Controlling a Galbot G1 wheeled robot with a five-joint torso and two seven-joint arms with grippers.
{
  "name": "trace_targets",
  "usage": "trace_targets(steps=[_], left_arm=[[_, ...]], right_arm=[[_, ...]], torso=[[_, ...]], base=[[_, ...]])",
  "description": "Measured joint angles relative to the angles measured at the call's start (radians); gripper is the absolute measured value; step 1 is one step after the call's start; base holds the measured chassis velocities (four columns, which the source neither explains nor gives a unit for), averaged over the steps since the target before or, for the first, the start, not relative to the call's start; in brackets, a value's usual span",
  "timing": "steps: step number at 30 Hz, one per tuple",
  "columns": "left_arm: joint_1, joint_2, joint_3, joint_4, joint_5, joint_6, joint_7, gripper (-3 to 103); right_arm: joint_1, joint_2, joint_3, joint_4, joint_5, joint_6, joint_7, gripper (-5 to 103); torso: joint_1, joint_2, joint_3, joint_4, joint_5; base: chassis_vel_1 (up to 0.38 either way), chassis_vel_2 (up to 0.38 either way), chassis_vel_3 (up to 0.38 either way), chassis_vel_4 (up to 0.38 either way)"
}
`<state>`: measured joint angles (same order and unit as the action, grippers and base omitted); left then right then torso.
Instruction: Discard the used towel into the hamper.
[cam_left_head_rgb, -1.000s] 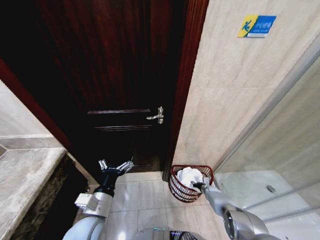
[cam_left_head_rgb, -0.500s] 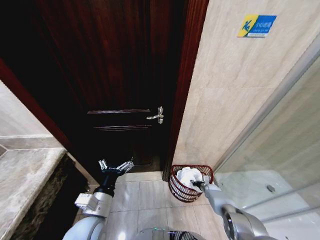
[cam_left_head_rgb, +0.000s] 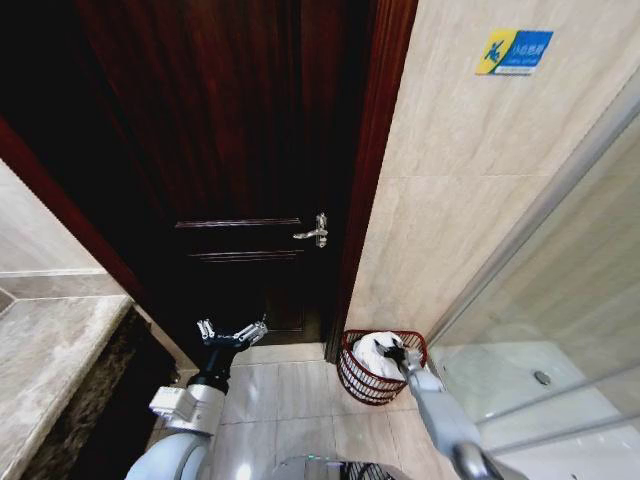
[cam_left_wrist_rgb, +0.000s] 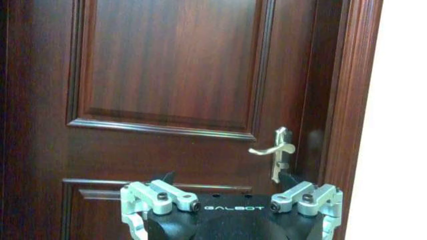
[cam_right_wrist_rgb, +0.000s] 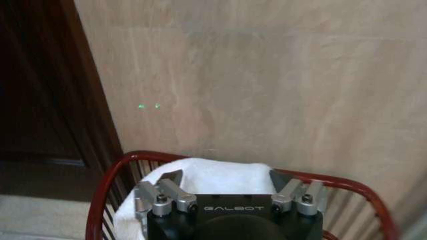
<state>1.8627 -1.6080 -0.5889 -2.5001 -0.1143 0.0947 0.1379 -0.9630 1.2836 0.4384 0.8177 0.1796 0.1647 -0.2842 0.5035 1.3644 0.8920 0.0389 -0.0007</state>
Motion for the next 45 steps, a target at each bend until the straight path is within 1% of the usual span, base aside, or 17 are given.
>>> trace_targets(steps=[1,2,4,6,8,10,11,17,19,20,24,25,29,34,36,42,45], left_arm=[[0.000,0.000,0.000,0.000,0.000,0.000,0.000,100],[0.000,0.000,0.000,0.000,0.000,0.000,0.000,100],[0.000,0.000,0.000,0.000,0.000,0.000,0.000,100],[0.000,0.000,0.000,0.000,0.000,0.000,0.000,100],[0.000,0.000,0.000,0.000,0.000,0.000,0.000,100],[0.000,0.000,0.000,0.000,0.000,0.000,0.000,100],[0.000,0.000,0.000,0.000,0.000,0.000,0.000,100],[0.000,0.000,0.000,0.000,0.000,0.000,0.000,100],[0.000,0.000,0.000,0.000,0.000,0.000,0.000,100],[0.000,0.000,0.000,0.000,0.000,0.000,0.000,100],[0.000,0.000,0.000,0.000,0.000,0.000,0.000,100],[0.000,0.000,0.000,0.000,0.000,0.000,0.000,100],[0.000,0.000,0.000,0.000,0.000,0.000,0.000,100],[0.000,0.000,0.000,0.000,0.000,0.000,0.000,100],[0.000,0.000,0.000,0.000,0.000,0.000,0.000,100],[0.000,0.000,0.000,0.000,0.000,0.000,0.000,100],[0.000,0.000,0.000,0.000,0.000,0.000,0.000,100]], right_arm=[[-0.040,-0.013,0.000,0.057,0.022,-0.009,0.009,91],[-0.040,-0.013,0.000,0.057,0.022,-0.009,0.009,91],[-0.099,-0.031,0.005,0.149,0.037,-0.015,0.019,99],[-0.128,-0.038,0.009,0.191,0.048,-0.015,0.026,99],[-0.210,-0.043,0.022,0.302,0.077,-0.017,0.056,100],[-0.299,-0.034,0.047,0.415,0.081,-0.009,0.084,100],[-0.299,-0.034,0.047,0.415,0.081,-0.009,0.084,100],[-0.438,0.002,0.081,0.625,0.004,0.009,0.130,100],[-0.499,0.012,0.091,0.758,-0.042,-0.012,0.197,100],[-0.499,0.012,0.091,0.758,-0.042,-0.012,0.197,100],[-0.593,0.016,0.120,0.978,-0.055,-0.053,0.245,100],[-0.593,0.016,0.120,0.978,-0.055,-0.053,0.245,100],[-0.684,0.052,0.146,1.177,-0.053,-0.065,0.262,100],[-0.753,0.085,0.153,1.291,-0.064,-0.065,0.268,100],[-0.812,0.146,0.164,1.425,-0.088,-0.072,0.293,100],[-0.863,0.206,0.169,1.535,-0.115,-0.077,0.304,100],[-0.877,0.210,0.169,1.567,-0.121,-0.082,0.304,100]], torso=[[0.000,0.000,0.000,0.0001,0.0005],[0.000,0.000,0.000,0.0001,0.0005],[0.000,0.000,0.000,0.0006,0.0013],[0.000,0.000,0.000,0.0006,0.0004],[0.000,0.000,0.000,0.0004,0.0014],[0.000,0.000,0.000,0.0004,0.0001],[0.000,0.000,0.000,0.0004,0.0001],[0.000,0.000,0.000,0.0003,0.0008],[0.000,0.000,0.000,0.0007,0.0004],[0.000,0.000,0.000,0.0007,0.0004],[0.000,0.000,0.000,0.0004,0.0003],[0.000,0.000,0.000,0.0004,0.0003],[0.000,0.000,0.000,0.0005,0.0004],[0.000,0.000,0.000,0.0005,0.0007],[0.000,0.000,0.000,0.0004,0.0006],[0.000,0.000,0.000,0.0004,0.0006],[0.000,0.000,0.000,0.0004,0.0006]], base=[[0.000,0.000,0.000,0.000],[0.000,0.000,0.000,0.000],[0.000,0.000,0.000,0.000],[0.000,0.000,0.000,0.000],[0.000,0.000,0.000,0.000],[0.000,0.000,0.000,0.000],[0.000,0.000,0.000,0.000],[0.000,0.000,0.000,0.000],[0.000,0.000,0.000,0.000],[0.000,0.000,0.000,0.000],[0.000,0.000,0.000,0.000],[0.000,0.000,0.000,0.000],[0.000,0.000,0.000,0.000],[0.000,0.000,0.000,0.000],[0.000,0.000,0.000,0.000],[0.000,0.000,0.000,0.000],[0.000,0.000,0.000,0.000]])
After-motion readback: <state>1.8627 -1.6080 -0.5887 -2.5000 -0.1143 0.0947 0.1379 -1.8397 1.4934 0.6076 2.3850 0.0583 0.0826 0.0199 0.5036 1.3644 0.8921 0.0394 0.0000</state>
